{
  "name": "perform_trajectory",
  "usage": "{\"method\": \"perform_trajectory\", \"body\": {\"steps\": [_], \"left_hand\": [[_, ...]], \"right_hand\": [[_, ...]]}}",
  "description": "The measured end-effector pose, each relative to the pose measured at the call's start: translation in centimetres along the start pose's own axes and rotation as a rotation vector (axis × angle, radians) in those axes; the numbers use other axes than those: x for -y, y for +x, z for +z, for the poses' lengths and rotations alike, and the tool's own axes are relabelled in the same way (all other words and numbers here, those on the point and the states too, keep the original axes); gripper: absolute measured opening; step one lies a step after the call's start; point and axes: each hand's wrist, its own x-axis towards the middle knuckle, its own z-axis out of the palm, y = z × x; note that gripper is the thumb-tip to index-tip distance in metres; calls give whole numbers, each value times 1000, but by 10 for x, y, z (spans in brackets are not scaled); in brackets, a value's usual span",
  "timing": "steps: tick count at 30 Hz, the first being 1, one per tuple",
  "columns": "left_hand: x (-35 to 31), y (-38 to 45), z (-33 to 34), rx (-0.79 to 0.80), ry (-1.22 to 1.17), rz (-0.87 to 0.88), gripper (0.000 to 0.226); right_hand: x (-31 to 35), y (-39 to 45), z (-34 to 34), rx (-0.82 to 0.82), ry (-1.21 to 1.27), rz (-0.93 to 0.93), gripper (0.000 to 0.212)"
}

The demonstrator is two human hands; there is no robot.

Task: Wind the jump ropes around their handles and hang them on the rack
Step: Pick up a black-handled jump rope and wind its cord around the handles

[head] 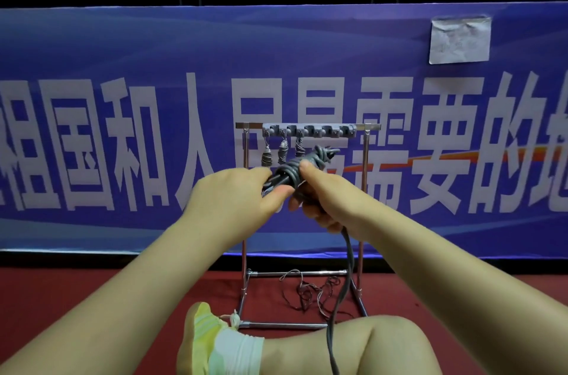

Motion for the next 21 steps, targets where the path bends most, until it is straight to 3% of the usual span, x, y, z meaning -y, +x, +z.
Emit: {"method": "perform_trajectory", "body": {"steps": [3,5,11,14,16,17,19,21], "left_hand": [[-3,-9,-9,-37,-496,-47,16],[-8,-20,-12,-101,-796,-75,14],[-32,-52,-6,-190,-938,-80,26],[-28,-50,-4,16,-1023,-138,25],[-27,-47,-3,183,-1119,-195,10],[-27,-46,-1,265,-1169,-240,19],[-26,-46,5,436,-1366,-334,60],[-27,-48,8,606,-1603,-358,76]], "right_hand": [[4,-11,1,-116,-12,-110,66],[0,-21,5,-176,23,-175,65],[-20,-45,13,-233,203,-233,57],[-28,-43,17,-249,295,-264,49],[-33,-38,18,-262,438,-256,40],[-35,-35,17,-265,484,-239,37],[-37,-32,14,-231,507,-212,36],[-37,-31,13,-171,535,-210,34]]}}
